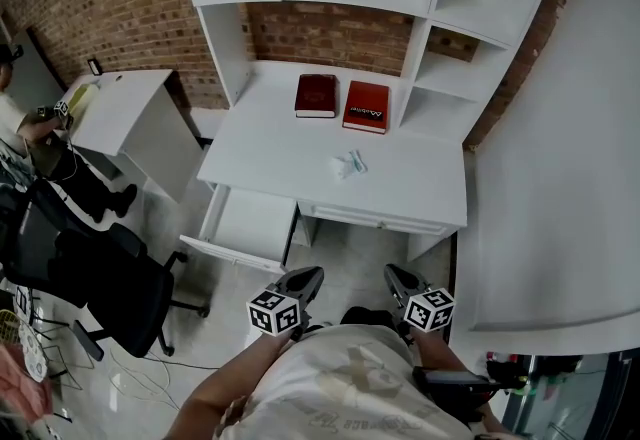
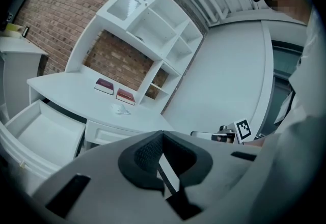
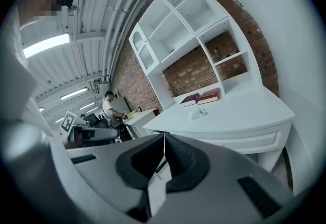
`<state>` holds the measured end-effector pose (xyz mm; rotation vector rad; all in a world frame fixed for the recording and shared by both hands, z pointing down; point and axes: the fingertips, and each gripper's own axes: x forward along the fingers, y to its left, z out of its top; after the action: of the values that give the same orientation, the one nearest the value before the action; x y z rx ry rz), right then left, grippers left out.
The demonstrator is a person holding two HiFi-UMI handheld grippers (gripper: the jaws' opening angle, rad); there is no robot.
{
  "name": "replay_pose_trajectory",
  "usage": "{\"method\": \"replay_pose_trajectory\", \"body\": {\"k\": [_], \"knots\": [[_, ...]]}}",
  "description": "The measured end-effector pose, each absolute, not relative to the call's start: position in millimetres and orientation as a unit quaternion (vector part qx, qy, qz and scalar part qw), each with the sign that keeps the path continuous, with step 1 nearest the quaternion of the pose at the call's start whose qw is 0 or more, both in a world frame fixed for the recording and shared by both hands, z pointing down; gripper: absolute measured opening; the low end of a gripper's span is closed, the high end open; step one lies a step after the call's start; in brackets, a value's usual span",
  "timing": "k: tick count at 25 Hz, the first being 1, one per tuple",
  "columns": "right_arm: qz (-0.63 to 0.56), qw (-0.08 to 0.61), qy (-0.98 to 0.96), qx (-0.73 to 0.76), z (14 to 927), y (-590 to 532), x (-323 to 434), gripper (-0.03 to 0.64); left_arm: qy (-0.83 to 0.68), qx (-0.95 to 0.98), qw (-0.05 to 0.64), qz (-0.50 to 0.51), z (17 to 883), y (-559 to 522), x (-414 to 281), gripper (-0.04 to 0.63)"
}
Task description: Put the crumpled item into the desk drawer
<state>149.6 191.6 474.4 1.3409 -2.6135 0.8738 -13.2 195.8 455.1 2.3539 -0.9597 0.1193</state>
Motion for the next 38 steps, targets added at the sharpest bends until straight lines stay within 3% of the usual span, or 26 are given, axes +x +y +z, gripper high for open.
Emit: {"method": "replay_pose_trajectory", "body": {"k": [11, 38], "knots": [[0.306, 0.050, -0.842, 0.441, 496, 170, 151, 0.023, -0.358, 0.882, 0.298, 0.071, 471, 186, -20, 0.020], [0.298, 0.046, -0.853, 0.426, 493, -6, 159, 0.023, -0.392, 0.869, 0.284, 0.102, 481, 26, -5, 0.020]]}}
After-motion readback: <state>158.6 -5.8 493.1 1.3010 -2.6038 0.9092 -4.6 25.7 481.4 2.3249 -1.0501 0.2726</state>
